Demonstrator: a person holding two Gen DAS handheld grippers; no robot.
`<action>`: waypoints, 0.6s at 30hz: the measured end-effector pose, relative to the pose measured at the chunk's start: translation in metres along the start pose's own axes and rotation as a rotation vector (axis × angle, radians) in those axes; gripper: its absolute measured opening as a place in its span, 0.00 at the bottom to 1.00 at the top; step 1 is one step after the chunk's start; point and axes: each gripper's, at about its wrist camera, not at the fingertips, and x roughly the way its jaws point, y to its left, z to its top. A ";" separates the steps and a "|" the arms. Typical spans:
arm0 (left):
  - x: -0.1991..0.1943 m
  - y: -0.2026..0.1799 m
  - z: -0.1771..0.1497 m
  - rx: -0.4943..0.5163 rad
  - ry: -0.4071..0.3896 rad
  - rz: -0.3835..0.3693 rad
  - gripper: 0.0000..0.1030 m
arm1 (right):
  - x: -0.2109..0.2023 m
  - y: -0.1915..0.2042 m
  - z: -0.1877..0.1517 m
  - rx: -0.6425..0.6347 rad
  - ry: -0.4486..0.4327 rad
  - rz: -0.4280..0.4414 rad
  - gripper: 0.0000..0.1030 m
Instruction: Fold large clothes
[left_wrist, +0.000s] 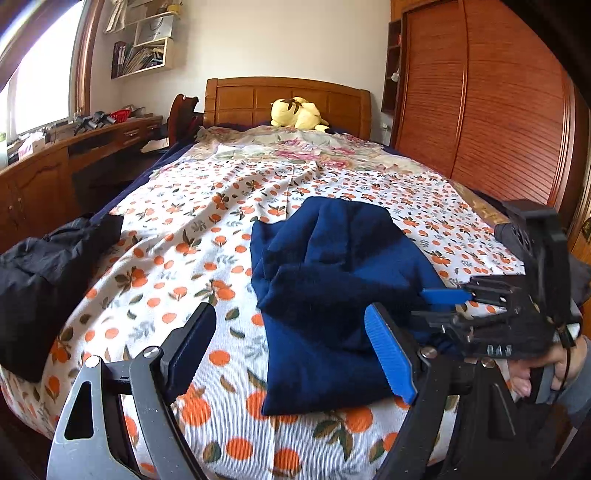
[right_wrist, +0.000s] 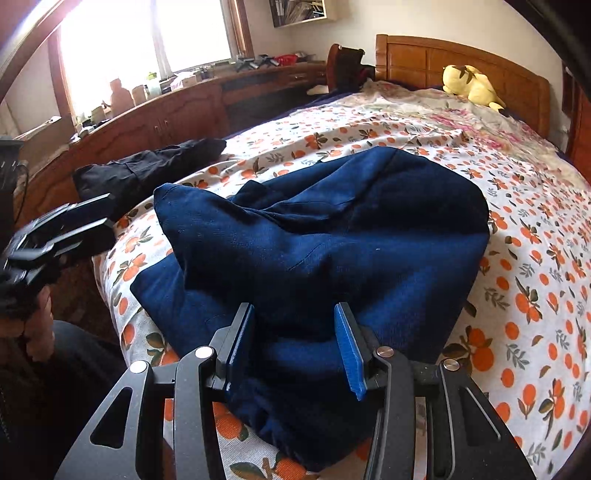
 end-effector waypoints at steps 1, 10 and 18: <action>0.003 -0.001 0.004 0.001 0.000 0.000 0.81 | 0.001 0.000 -0.001 -0.009 -0.006 -0.003 0.45; 0.042 -0.002 0.005 -0.015 0.103 -0.016 0.66 | -0.018 -0.002 -0.022 -0.039 -0.031 -0.001 0.45; 0.016 -0.010 -0.005 0.013 0.079 -0.065 0.09 | -0.052 -0.013 -0.029 -0.013 -0.041 0.025 0.45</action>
